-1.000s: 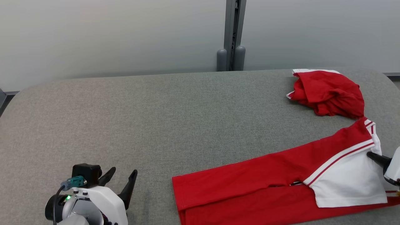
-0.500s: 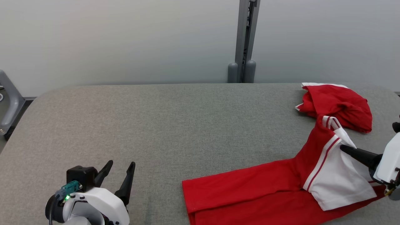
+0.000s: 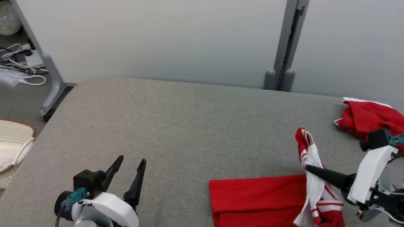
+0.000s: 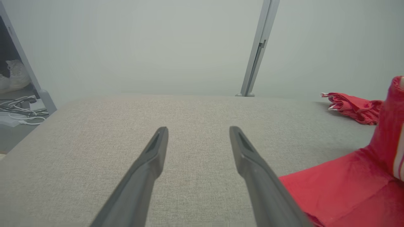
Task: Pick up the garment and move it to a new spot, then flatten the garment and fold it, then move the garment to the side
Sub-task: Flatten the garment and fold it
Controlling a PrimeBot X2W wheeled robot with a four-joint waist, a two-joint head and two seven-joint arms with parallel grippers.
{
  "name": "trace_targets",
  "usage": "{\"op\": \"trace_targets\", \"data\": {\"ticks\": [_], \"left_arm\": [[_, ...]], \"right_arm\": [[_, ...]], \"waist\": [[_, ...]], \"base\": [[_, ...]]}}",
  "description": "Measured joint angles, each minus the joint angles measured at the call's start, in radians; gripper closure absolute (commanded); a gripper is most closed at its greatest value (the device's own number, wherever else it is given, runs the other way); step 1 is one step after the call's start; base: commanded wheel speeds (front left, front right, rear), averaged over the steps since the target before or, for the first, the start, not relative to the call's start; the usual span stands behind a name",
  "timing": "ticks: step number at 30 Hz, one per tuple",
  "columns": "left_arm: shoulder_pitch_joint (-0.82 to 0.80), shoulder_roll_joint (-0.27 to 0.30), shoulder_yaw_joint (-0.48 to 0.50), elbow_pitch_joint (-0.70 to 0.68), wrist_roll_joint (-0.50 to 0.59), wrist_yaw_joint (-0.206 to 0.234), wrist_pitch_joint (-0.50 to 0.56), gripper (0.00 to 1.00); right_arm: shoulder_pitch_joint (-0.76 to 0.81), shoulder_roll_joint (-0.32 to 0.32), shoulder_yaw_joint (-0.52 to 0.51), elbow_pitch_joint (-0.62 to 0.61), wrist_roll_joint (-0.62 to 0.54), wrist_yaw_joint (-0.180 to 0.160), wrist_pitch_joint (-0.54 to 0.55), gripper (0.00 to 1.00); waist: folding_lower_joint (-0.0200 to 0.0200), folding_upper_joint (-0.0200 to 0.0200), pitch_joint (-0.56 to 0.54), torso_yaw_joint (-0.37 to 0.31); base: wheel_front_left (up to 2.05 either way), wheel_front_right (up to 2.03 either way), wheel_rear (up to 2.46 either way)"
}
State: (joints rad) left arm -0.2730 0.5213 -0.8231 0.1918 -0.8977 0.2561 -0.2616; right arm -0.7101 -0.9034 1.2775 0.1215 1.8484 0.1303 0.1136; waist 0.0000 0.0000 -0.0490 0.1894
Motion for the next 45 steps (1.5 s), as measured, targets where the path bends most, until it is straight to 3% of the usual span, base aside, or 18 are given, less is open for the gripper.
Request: {"op": "trace_targets", "data": {"ticks": [15, 32, 33, 34, 35, 36, 45], "left_arm": [[0.044, -0.065, 0.071, 0.05, 0.08, -0.071, 0.0, 0.0], [0.037, -0.097, 0.09, 0.087, 0.106, -0.095, 0.0, 0.0], [0.037, -0.097, 0.091, 0.089, 0.106, -0.096, 0.0, 0.0], [0.036, -0.097, 0.093, 0.091, 0.106, -0.096, 0.0, 0.0], [0.034, -0.098, 0.094, 0.093, 0.107, -0.097, 0.0, 0.0], [0.033, -0.098, 0.095, 0.094, 0.107, -0.097, 0.0, 0.0], [0.03, -0.097, 0.102, 0.099, 0.113, -0.098, 0.0, 0.0]], "right_arm": [[0.059, 0.142, 0.002, 0.066, -0.006, 0.0, 0.086, 1.0], [0.052, 0.338, 0.002, 0.271, -0.023, 0.0, 0.171, 1.0], [0.052, 0.346, 0.003, 0.281, -0.023, 0.0, 0.174, 0.95], [0.049, 0.354, 0.003, 0.29, -0.023, 0.0, 0.176, 0.63], [0.044, 0.363, 0.003, 0.3, -0.025, 0.0, 0.177, 0.2], [0.042, 0.37, 0.002, 0.31, -0.027, 0.0, 0.177, 0.0], [0.037, 0.403, -0.007, 0.318, -0.027, 0.0, 0.179, 0.0]], "waist": [[0.0, 0.0, 0.01, 0.157], [0.0, 0.0, 0.053, 0.224], [0.0, 0.0, 0.056, 0.225], [0.0, 0.0, 0.058, 0.226], [0.0, 0.0, 0.06, 0.226], [0.0, 0.0, 0.061, 0.225], [0.0, 0.0, 0.057, 0.196]], "base": [[0.0, 0.0, 0.0], [0.0, 0.0, 0.0], [0.0, 0.0, 0.0], [0.0, 0.0, 0.0], [0.0, 0.0, 0.0], [0.0, 0.0, 0.0], [0.0, 0.0, 0.0]]}}
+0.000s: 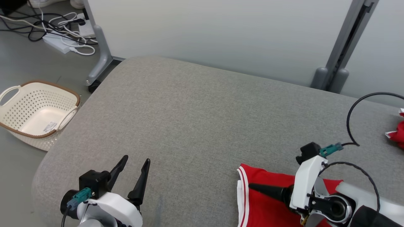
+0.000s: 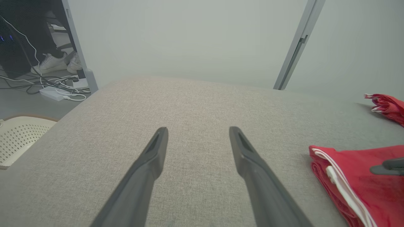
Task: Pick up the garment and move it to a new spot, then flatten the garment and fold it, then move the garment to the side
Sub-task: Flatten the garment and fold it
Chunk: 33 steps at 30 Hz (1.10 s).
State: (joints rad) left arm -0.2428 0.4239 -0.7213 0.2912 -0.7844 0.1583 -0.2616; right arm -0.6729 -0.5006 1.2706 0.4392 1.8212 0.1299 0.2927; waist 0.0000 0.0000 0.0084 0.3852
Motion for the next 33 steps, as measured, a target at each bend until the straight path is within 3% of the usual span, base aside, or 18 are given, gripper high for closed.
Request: {"op": "trace_targets", "data": {"ticks": [11, 15, 21, 27, 33], "left_arm": [[0.012, -0.005, 0.068, -0.059, 0.059, 0.006, 0.0, 0.0], [0.04, -0.028, 0.14, -0.102, 0.118, 0.011, -0.001, 0.0], [0.081, -0.061, 0.236, -0.136, 0.192, 0.015, -0.002, 0.0], [0.117, -0.093, 0.34, -0.169, 0.262, 0.001, -0.002, 0.0], [0.137, -0.128, 0.397, -0.17, 0.313, -0.036, -0.002, 0.0]], "right_arm": [[-0.019, -0.11, -0.068, -0.124, -0.083, 0.0, -0.172, 0.0], [-0.007, -0.169, -0.07, -0.147, -0.124, 0.0, -0.247, 0.0], [0.019, -0.206, -0.066, -0.134, -0.164, 0.0, -0.337, 0.0], [0.053, -0.211, -0.046, -0.075, -0.158, 0.0, -0.353, 0.0], [0.081, -0.175, -0.023, 0.011, -0.11, 0.0, -0.272, 0.0]], "waist": [[0.0, 0.0, -0.014, -0.085], [0.0, 0.0, -0.02, -0.131], [0.0, 0.0, -0.021, -0.191], [0.0, 0.0, -0.005, -0.238], [0.0, 0.0, 0.01, -0.254]], "base": [[0.0, 0.0, 0.0], [0.0, 0.0, 0.0], [0.0, 0.0, 0.0], [0.0, 0.0, 0.0], [0.0, 0.0, 0.0]]}}
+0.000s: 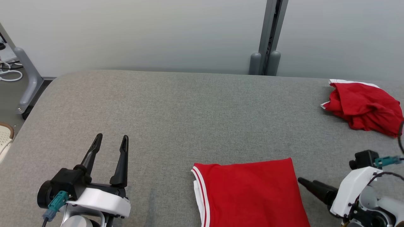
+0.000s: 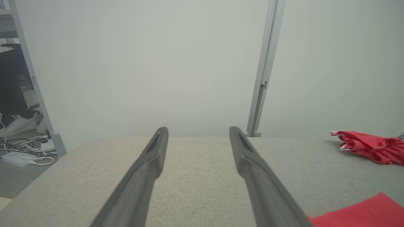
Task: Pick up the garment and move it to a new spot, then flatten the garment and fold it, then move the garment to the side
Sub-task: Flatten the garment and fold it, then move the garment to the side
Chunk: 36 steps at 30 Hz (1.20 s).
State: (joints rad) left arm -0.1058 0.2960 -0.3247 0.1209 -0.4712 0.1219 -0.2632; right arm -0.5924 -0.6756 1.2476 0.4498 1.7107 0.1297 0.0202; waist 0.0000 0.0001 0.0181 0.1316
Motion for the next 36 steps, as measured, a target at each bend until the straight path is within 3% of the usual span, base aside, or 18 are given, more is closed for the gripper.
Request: {"op": "trace_targets", "data": {"ticks": [19, 26, 27, 28, 29, 36], "left_arm": [[-0.001, -0.094, 0.069, 0.053, 0.086, -0.094, 0.0, 0.0], [-0.003, -0.12, 0.096, 0.066, 0.113, -0.117, 0.0, 0.0], [-0.003, -0.123, 0.1, 0.069, 0.116, -0.121, 0.0, 0.0], [-0.003, -0.125, 0.104, 0.071, 0.12, -0.122, 0.0, 0.0], [-0.003, -0.127, 0.108, 0.073, 0.123, -0.126, 0.0, 0.0], [-0.003, -0.143, 0.129, 0.085, 0.141, -0.145, 0.0, 0.0]], "right_arm": [[-0.023, 0.112, 0.022, 0.2, 0.033, 0.001, 0.209, 0.0], [-0.022, 0.111, 0.018, 0.184, 0.106, 0.002, 0.279, 0.0], [-0.022, 0.109, 0.018, 0.18, 0.11, 0.002, 0.278, 0.29], [-0.022, 0.107, 0.018, 0.176, 0.11, 0.001, 0.278, 0.76], [-0.021, 0.105, 0.018, 0.171, 0.11, 0.001, 0.275, 1.0], [-0.015, 0.098, 0.02, 0.131, 0.098, 0.001, 0.222, 1.0]], "waist": [[0.0, 0.0, 0.015, 0.067], [0.0, 0.0, 0.023, 0.085], [0.0, 0.0, 0.024, 0.086], [0.0, 0.0, 0.024, 0.086], [0.0, 0.0, 0.024, 0.086], [0.0, 0.0, 0.019, 0.076]], "base": [[0.0, 0.0, 0.0], [0.0, 0.0, 0.0], [0.0, 0.0, 0.0], [0.0, 0.0, 0.0], [0.0, 0.0, 0.0], [0.0, 0.0, 0.0]]}}
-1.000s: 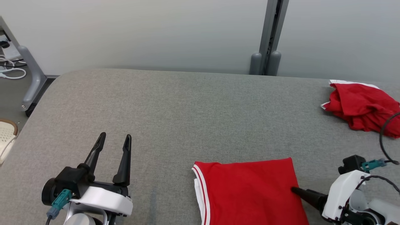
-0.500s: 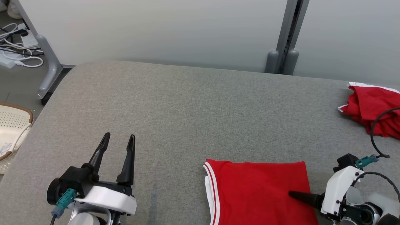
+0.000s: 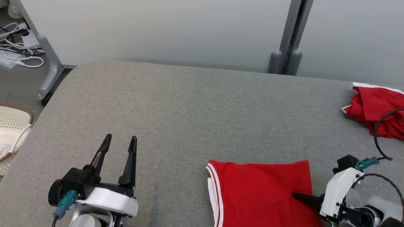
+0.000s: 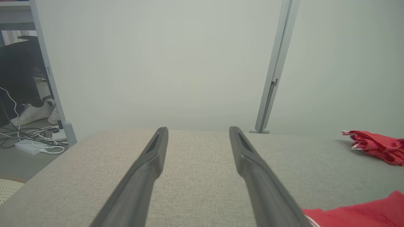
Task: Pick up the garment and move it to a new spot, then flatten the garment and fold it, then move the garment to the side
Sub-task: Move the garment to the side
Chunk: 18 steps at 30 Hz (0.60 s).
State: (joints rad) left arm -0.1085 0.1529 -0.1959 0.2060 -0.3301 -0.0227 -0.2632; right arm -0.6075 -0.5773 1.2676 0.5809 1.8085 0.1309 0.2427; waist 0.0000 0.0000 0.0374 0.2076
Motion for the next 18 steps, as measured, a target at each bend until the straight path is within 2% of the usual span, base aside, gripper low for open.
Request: {"op": "trace_targets", "data": {"ticks": [7, 18], "left_arm": [[0.0, -0.011, 0.012, 0.0, 0.023, -0.017, 0.0, 0.0], [-0.047, -0.031, 0.004, -0.005, 0.049, -0.048, 0.0, 0.0]], "right_arm": [[-0.054, -0.037, -0.012, -0.028, -0.058, 0.0, -0.067, 1.0], [-0.305, -0.083, -0.032, -0.014, -0.18, 0.0, -0.029, 1.0]], "waist": [[0.0, 0.0, -0.003, -0.025], [0.0, 0.0, 0.064, -0.075]], "base": [[0.0, 0.0, 0.0], [0.0, 0.0, 0.0]]}}
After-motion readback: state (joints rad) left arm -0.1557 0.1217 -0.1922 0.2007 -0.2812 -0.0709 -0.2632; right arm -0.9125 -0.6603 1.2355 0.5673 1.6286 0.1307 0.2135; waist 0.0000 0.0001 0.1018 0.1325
